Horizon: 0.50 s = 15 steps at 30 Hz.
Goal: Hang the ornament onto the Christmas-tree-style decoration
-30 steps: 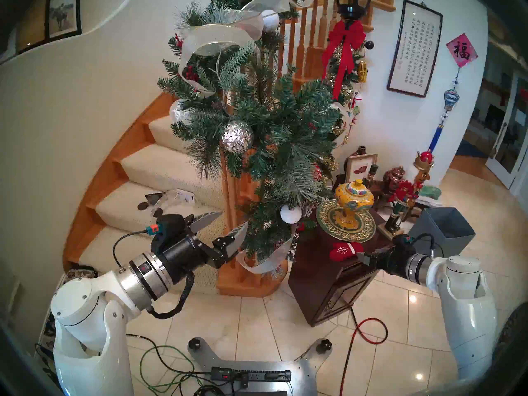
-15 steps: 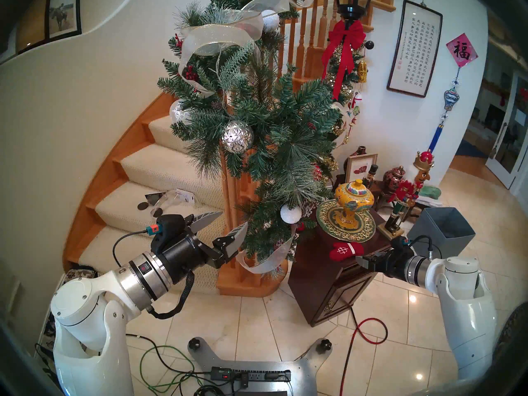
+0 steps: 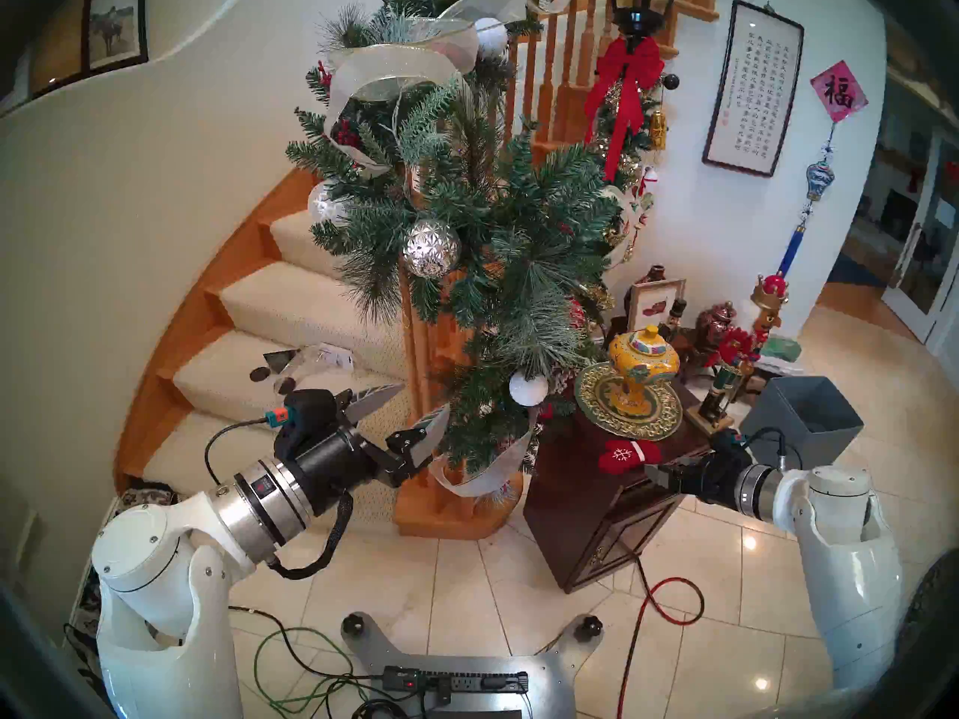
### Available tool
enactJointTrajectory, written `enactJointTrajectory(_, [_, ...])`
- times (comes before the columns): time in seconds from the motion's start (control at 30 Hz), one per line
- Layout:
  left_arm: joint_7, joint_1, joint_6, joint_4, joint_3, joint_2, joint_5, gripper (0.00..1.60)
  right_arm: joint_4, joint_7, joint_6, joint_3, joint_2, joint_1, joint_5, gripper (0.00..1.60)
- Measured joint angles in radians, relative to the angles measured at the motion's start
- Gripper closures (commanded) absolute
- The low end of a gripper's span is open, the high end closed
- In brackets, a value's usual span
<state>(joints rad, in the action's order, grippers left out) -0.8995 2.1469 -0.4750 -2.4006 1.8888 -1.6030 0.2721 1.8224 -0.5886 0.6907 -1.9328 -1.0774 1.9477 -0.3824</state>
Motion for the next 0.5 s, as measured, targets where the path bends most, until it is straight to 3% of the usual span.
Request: enactJointTrajectory(0.5, [0.0, 0.0, 0.0, 0.0, 0.0, 0.0, 0.0, 0.0, 0.0, -0.002, -0.001, 0.0, 0.0, 0.0, 0.0, 0.0])
